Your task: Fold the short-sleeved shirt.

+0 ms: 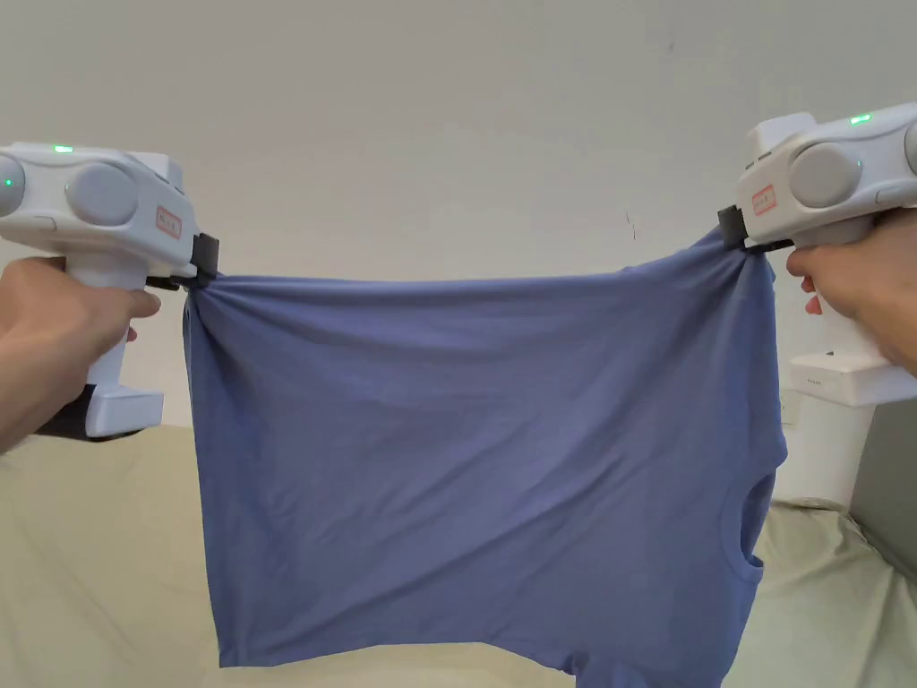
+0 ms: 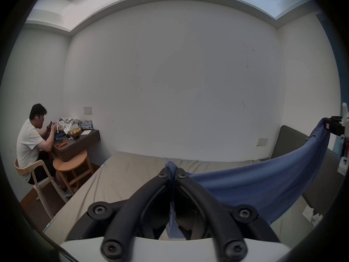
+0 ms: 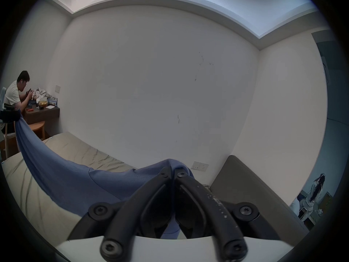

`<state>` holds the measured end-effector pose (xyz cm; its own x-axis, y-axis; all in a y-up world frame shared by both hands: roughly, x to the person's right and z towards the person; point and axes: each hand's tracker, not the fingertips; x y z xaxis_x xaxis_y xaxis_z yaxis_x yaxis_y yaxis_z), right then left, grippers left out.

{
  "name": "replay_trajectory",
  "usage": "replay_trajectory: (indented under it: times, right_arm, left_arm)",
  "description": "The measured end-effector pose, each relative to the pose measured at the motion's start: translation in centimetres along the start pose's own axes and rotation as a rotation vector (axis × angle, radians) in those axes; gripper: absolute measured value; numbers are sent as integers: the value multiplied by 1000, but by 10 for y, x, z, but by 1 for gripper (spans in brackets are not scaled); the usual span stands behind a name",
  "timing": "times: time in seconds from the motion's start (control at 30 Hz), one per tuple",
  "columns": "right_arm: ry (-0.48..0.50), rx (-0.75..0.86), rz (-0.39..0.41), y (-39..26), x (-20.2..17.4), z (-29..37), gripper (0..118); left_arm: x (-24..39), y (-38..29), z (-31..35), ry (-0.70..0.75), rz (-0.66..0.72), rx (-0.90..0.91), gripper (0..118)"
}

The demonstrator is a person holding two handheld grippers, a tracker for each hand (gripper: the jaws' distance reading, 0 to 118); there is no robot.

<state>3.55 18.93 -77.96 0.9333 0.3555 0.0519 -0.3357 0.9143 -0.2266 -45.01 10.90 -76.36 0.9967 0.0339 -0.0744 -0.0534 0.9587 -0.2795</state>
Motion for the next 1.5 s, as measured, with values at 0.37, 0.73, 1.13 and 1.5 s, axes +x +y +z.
replay_trajectory:
  times: [0.37,0.73,1.13,1.5]
  right_arm:
    - [147,-144,-43,-163,-43,43,2]
    - [383,-359,-35,-393,-103,165,2]
    - [405,-446,-101,-520,-113,332,2]
    - [411,-580,-167,-579,-101,414,2]
  left_arm:
    - [-18,-172,26,-98,-29,-190,2]
    - [-36,-351,120,-180,-55,-378,2]
    - [-58,-463,270,-194,-92,-410,2]
    - [-72,-537,354,-149,1,-514,2]
